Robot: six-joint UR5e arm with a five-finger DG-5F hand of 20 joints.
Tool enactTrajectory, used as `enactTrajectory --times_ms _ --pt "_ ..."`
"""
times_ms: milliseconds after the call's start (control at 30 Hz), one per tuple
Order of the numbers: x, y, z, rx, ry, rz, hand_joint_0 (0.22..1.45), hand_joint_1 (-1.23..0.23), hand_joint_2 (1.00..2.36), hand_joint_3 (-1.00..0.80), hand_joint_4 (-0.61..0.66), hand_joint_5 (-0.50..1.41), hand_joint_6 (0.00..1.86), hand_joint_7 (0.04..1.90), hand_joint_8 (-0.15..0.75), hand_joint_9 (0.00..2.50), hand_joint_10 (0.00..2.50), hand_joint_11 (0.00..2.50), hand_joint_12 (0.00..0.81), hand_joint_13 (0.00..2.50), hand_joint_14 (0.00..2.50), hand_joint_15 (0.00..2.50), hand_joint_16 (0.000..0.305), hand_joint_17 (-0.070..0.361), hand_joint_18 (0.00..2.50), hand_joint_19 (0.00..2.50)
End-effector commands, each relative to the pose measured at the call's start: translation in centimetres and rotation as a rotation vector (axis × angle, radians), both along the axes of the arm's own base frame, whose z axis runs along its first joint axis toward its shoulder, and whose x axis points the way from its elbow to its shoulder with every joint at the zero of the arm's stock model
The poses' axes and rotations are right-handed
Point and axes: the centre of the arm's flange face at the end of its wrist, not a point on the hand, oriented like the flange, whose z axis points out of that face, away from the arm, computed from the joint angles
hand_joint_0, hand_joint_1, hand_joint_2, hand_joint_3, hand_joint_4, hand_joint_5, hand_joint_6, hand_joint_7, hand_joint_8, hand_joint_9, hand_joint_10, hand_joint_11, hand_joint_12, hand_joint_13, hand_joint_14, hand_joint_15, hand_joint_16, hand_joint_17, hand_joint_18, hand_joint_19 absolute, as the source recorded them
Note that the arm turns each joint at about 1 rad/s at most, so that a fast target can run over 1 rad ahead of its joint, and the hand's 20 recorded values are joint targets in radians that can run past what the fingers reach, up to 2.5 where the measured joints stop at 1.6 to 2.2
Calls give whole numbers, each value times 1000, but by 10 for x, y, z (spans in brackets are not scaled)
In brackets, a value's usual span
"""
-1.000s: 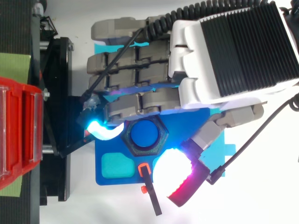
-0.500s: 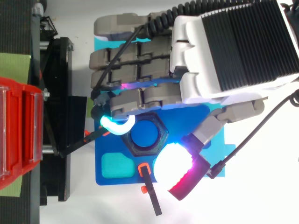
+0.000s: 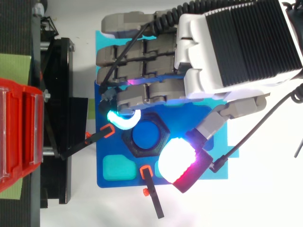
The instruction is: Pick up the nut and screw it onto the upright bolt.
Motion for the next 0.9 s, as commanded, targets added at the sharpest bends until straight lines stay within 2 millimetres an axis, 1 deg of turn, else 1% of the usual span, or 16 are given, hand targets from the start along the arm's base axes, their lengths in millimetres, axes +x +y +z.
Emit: enactTrajectory --times_ms 0,233,300,333,400,667,800,833,867 --pt "0 -2 -1 0 1 -2 524 -163 1000 -500 285 -61 504 1015 244 577 0 0 263 455 0 0 23 53 89 0" --pt "-1 -5 -1 0 1 -5 528 -173 1000 -500 267 -44 504 1195 251 600 0 0 256 469 0 0 22 49 98 0" --pt "-1 -6 -1 0 2 -5 529 -178 1000 -500 254 -37 504 1280 253 610 0 0 254 471 0 0 22 49 101 0" --pt "-2 -7 -1 0 2 -4 530 -178 1000 -500 248 -36 504 1284 256 611 0 0 254 472 0 0 22 49 101 0" --pt "-2 -8 -1 0 2 -2 531 -182 1000 -500 237 -28 503 1358 258 623 0 0 252 481 0 0 21 48 112 0" --pt "-4 -19 -1 -4 3 -8 537 -201 1000 -500 205 4 501 1509 259 698 0 0 237 542 0 0 19 42 170 0" --pt "-4 -20 -1 -4 3 -7 542 -212 1000 -500 169 33 501 1566 256 784 0 0 223 595 0 0 16 36 220 0" --pt "-5 -22 -1 -4 3 -7 543 -215 1000 -500 138 38 500 1565 254 821 0 0 222 606 0 0 16 36 226 0" --pt "-5 -23 -1 -4 3 -5 543 -216 1000 -500 137 40 500 1558 257 856 0 0 219 618 0 0 16 35 236 0"
